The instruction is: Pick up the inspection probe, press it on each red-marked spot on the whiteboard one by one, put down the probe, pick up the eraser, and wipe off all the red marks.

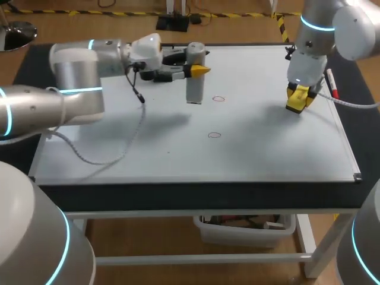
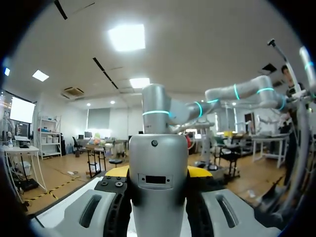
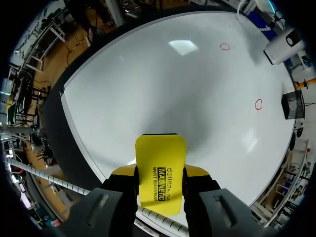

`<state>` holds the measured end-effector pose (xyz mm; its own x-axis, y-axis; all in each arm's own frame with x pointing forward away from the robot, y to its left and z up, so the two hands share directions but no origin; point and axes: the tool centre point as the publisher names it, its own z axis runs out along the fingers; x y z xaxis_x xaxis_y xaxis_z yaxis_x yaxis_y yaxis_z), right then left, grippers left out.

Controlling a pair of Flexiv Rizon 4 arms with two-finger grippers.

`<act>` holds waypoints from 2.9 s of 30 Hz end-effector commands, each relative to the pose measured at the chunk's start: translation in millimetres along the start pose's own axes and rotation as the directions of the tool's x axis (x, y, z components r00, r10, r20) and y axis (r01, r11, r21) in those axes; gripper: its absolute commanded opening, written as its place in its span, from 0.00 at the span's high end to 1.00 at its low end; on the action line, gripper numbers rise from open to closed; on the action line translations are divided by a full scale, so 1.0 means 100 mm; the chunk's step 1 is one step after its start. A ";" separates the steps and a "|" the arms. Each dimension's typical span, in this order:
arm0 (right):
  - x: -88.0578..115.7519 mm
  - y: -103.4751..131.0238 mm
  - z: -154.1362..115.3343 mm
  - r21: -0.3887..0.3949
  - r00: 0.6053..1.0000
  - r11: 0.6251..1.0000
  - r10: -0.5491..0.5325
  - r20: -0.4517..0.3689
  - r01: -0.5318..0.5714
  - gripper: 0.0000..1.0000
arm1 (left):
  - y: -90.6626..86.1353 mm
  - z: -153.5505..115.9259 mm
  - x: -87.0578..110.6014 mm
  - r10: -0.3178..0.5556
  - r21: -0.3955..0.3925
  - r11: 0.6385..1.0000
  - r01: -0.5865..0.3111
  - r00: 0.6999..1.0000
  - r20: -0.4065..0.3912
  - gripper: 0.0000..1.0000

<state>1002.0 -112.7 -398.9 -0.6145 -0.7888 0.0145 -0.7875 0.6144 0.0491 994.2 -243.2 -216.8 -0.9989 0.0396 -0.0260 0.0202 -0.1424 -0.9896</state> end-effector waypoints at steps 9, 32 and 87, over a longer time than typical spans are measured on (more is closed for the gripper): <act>0.00 -0.01 -0.01 0.001 1.000 1.000 -0.002 -0.003 0.002 1.00 | 0.31 0.55 -0.31 -0.025 0.014 1.000 0.027 0.990 -0.141 1.00; 0.00 -0.01 -0.01 0.001 1.000 1.000 -0.002 -0.003 0.002 1.00 | 0.56 0.67 -0.62 -0.017 0.061 0.998 0.026 0.991 -0.136 1.00; 0.00 -0.01 -0.01 0.001 1.000 1.000 -0.002 -0.003 0.002 1.00 | 0.58 0.60 -0.67 -0.021 0.019 1.000 0.022 0.996 -0.087 1.00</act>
<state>1001.9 -112.8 -398.8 -0.6145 -0.7888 0.0147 -0.7875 0.6143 0.0490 1062.1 -317.4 -271.7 -0.9903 0.1376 -0.0167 -0.0068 -0.1691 -0.9856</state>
